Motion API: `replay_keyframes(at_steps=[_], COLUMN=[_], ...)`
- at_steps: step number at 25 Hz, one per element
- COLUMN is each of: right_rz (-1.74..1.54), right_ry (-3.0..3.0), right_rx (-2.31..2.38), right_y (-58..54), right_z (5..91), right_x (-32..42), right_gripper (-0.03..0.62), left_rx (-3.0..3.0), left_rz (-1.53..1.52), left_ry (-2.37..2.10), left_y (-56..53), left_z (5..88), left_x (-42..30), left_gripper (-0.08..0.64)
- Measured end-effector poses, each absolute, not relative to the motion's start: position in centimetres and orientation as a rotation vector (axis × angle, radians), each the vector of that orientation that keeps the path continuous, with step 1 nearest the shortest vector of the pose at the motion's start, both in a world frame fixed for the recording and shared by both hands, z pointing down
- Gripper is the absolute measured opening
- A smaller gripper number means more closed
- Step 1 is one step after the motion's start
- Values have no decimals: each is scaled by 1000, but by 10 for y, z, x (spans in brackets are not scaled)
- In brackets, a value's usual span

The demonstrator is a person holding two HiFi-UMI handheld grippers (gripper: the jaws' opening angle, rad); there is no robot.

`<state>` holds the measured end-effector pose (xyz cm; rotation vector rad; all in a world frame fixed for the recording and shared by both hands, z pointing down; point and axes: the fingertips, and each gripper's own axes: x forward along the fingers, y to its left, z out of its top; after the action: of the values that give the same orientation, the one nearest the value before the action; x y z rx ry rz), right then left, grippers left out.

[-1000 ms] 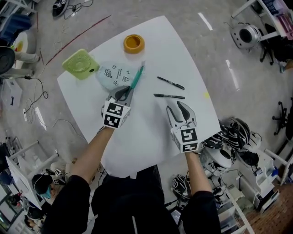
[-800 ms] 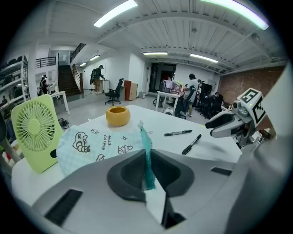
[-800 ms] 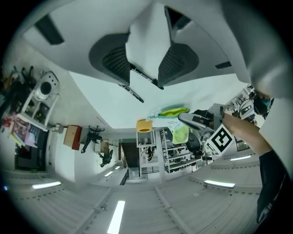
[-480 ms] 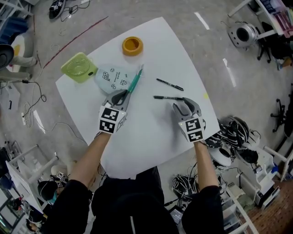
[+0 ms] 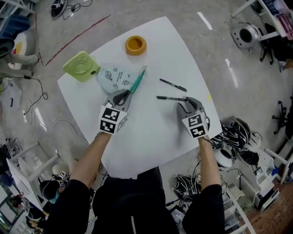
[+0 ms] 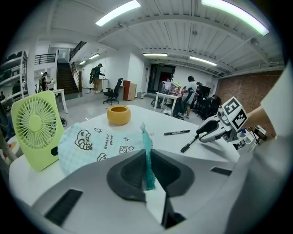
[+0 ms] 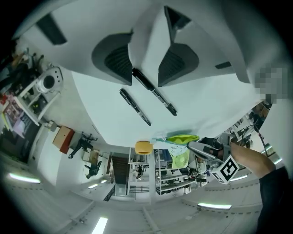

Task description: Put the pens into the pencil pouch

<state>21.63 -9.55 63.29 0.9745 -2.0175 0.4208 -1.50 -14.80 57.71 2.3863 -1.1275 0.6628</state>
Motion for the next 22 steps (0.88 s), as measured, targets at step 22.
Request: replay_keyframes(at_steps=[22], right_rz=[467], right_ry=[-2062], right_rx=[942], right_y=[-75], right_z=[631], right_x=[196], right_gripper=[67], left_rx=[2387], left_rz=[614], left_ry=[-1137], left_y=[-154], left_z=[571], left_x=[-15], left_gripper=[49])
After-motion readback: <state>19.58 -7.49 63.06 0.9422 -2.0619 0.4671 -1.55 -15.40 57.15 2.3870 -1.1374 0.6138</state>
